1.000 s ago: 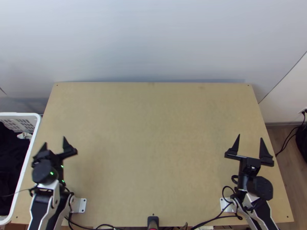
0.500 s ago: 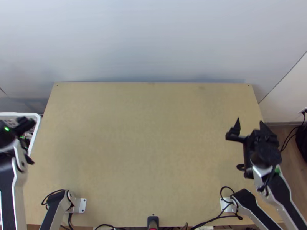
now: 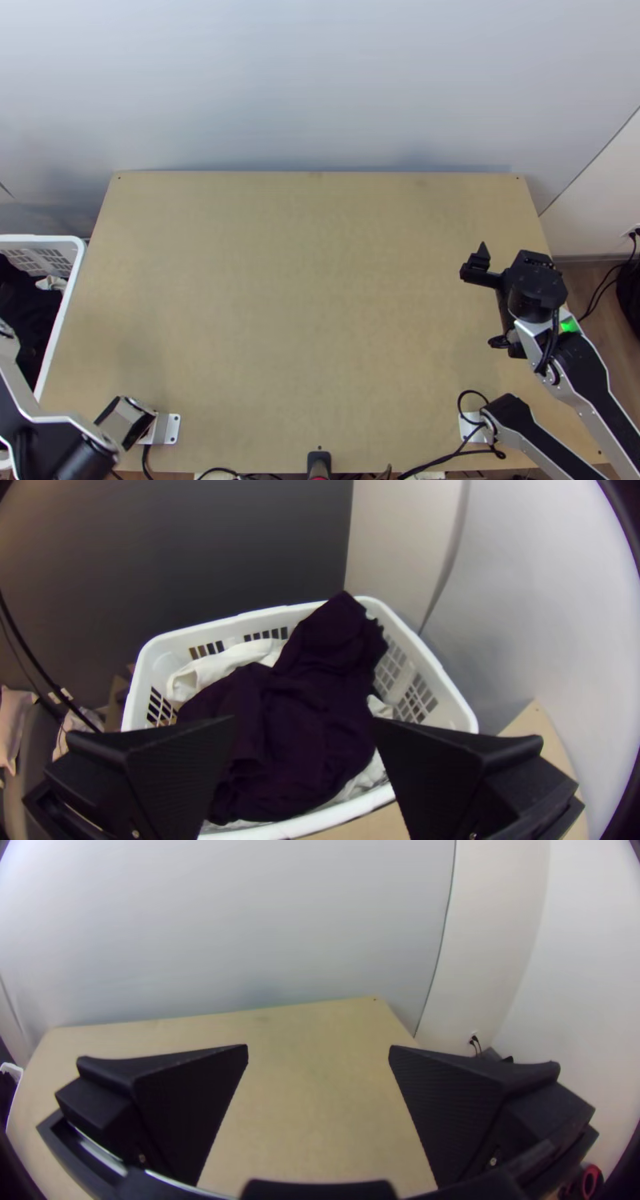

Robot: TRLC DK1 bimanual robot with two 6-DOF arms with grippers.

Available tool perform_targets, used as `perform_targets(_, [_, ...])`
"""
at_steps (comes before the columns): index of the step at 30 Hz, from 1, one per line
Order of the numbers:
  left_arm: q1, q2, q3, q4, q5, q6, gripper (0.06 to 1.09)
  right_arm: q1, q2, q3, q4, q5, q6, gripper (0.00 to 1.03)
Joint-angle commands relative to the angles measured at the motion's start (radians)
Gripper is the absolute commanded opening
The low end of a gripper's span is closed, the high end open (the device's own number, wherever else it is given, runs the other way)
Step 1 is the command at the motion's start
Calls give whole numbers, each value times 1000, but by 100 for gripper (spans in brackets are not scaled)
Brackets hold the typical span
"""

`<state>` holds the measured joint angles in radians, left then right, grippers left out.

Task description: Fold the t-shirt

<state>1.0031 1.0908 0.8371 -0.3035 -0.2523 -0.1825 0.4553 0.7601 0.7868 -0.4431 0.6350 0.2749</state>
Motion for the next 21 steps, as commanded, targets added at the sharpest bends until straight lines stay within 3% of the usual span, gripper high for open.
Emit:
perform_targets(1, [178, 175, -76, 115, 15, 11, 103, -10, 7, -27, -16, -4, 18, 98])
perform_targets(16, [255, 426, -29, 219, 4, 15, 103, -12, -18, -63, -20, -3, 14, 98])
perform_targets(21, [256, 474, -30, 221, 2, 21, 82, -12, -18, -66, -22, -3, 14, 98])
